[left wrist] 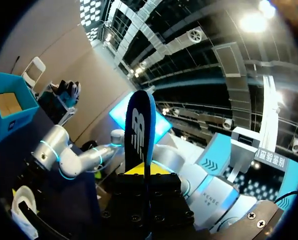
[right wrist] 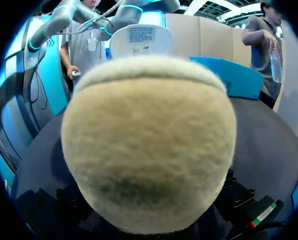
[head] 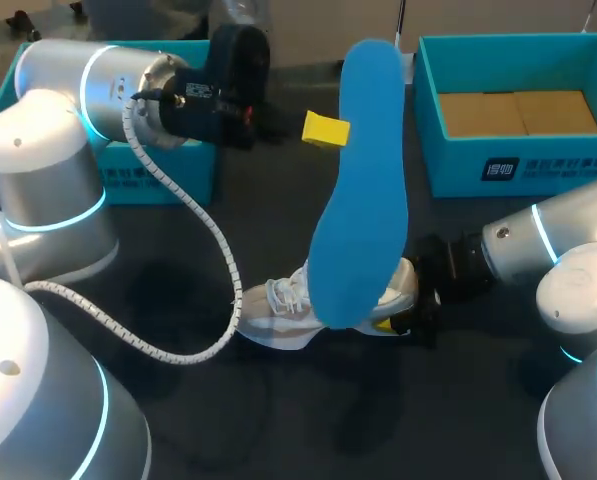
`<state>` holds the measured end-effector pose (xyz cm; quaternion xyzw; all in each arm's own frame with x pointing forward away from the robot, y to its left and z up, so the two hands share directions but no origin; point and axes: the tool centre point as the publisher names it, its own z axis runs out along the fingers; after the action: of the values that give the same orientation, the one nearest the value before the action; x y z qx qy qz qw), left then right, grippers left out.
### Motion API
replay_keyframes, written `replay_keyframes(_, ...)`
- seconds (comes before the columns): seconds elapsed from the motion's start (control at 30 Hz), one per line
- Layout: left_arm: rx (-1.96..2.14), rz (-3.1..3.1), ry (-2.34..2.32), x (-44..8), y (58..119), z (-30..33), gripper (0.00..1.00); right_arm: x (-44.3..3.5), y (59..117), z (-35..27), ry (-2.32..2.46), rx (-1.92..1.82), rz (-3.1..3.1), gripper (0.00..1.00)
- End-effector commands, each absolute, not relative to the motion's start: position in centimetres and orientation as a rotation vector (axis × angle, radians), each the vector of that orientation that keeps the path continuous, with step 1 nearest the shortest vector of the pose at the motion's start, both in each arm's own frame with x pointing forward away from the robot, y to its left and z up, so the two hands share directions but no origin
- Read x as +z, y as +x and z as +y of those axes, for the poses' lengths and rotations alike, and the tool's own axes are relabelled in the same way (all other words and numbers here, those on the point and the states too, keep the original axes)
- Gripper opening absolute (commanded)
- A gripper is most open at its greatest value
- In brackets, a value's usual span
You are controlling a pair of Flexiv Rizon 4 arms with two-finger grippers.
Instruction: Take the shoe out of the shoebox, open the shoe tongue, remove and reinsert the insole, then place the shoe into the shoebox
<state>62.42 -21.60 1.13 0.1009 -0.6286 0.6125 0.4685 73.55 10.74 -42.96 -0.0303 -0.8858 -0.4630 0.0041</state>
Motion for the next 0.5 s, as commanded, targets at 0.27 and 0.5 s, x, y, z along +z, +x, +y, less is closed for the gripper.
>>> replay_keyframes(0.27, 1.511, -1.539, 0.257, 1.2, 62.0, -21.5, 0.0, -43.2, 73.7, 10.9, -0.097, -1.445, -2.779, 0.0)
replay_keyframes(0.5, 1.521, -1.486, 0.305, 2.5, 60.8, -20.3, 0.0, -43.2, 73.7, 10.9, -0.097, -1.445, -2.779, 0.0)
